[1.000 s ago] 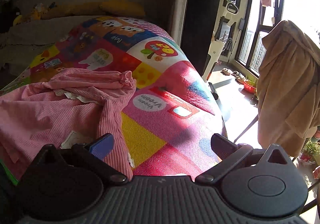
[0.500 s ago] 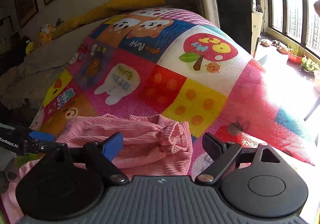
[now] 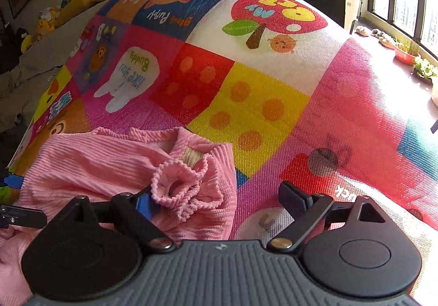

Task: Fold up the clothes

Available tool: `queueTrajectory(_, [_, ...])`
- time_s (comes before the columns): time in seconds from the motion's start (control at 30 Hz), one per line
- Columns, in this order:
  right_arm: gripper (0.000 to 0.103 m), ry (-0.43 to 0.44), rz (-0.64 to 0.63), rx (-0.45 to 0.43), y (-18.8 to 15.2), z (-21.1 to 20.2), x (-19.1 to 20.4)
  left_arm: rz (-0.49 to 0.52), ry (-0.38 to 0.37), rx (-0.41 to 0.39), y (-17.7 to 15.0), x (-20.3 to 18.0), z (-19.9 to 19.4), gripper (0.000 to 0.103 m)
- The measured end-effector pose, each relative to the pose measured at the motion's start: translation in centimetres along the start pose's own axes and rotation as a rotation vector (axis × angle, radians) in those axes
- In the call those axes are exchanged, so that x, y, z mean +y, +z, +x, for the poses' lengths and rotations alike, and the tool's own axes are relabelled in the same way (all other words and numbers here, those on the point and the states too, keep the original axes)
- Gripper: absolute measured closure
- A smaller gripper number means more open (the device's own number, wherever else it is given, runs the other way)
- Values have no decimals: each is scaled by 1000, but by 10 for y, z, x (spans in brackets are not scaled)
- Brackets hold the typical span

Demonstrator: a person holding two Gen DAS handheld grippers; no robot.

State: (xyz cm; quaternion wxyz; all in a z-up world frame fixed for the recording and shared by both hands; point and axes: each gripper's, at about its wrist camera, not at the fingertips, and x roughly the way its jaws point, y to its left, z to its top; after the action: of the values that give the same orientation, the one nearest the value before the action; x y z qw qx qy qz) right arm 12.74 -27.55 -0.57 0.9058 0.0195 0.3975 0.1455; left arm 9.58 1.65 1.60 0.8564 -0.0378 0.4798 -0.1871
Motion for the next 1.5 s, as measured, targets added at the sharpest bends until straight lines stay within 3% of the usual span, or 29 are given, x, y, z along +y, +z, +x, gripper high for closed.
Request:
queueTrajectory(0.07, [13,2,-15,-15,3,-2,2,-18,-31,1,4,5,-1,0])
queueTrajectory(0.17, [35,50,-10,-46,11,-11,1,-140,-160,-42,13,26,-5,0])
queueTrajectory(0.23, [47,94,26,-60,21,-18,-3,-222,-195,-57,21,38,-4,0])
queueTrajectory(0.3, [47,101,44,-70,28,-19,-5,-245,-172,-66,29,42,2,0])
queueTrajectory(0.6, [46,103,41,-11,36,22,-4,-139,-55,-156,35,22,21,2])
queueTrajectory(0.67, [46,100,20,-11,32,24,1,-121,-43,-181,32,19,21,9])
queueTrajectory(0.7, [50,99,9,-12,30,25,4,-115,-34,-192,31,18,21,24])
queueTrajectory(0.77, [60,107,-3,-14,28,18,8,-122,-48,-202,30,19,19,32])
queueTrajectory(0.87, [79,127,-13,-18,25,2,13,-123,-76,-212,27,19,14,52])
queueTrajectory(0.9, [86,134,-17,-19,24,-3,15,-118,-81,-215,27,18,10,65])
queueTrajectory(0.93, [86,141,-20,-20,23,-9,16,-110,-96,-218,26,17,4,74])
queueTrajectory(0.97, [87,150,-28,-27,21,-17,19,-102,-118,-222,24,15,-4,76])
queueTrajectory(1.07, [90,181,-75,-75,12,-59,29,-45,-163,-263,11,5,-38,79])
queueTrajectory(1.27, [93,210,-147,-114,-34,-139,48,122,-186,-326,-46,-19,-107,80])
queueTrajectory(1.43, [93,170,-170,-59,-85,-166,50,209,-152,-235,-101,-31,-111,80])
queueTrajectory(1.5, [88,157,-152,-58,-96,-175,43,233,-133,-200,-116,-32,-104,80])
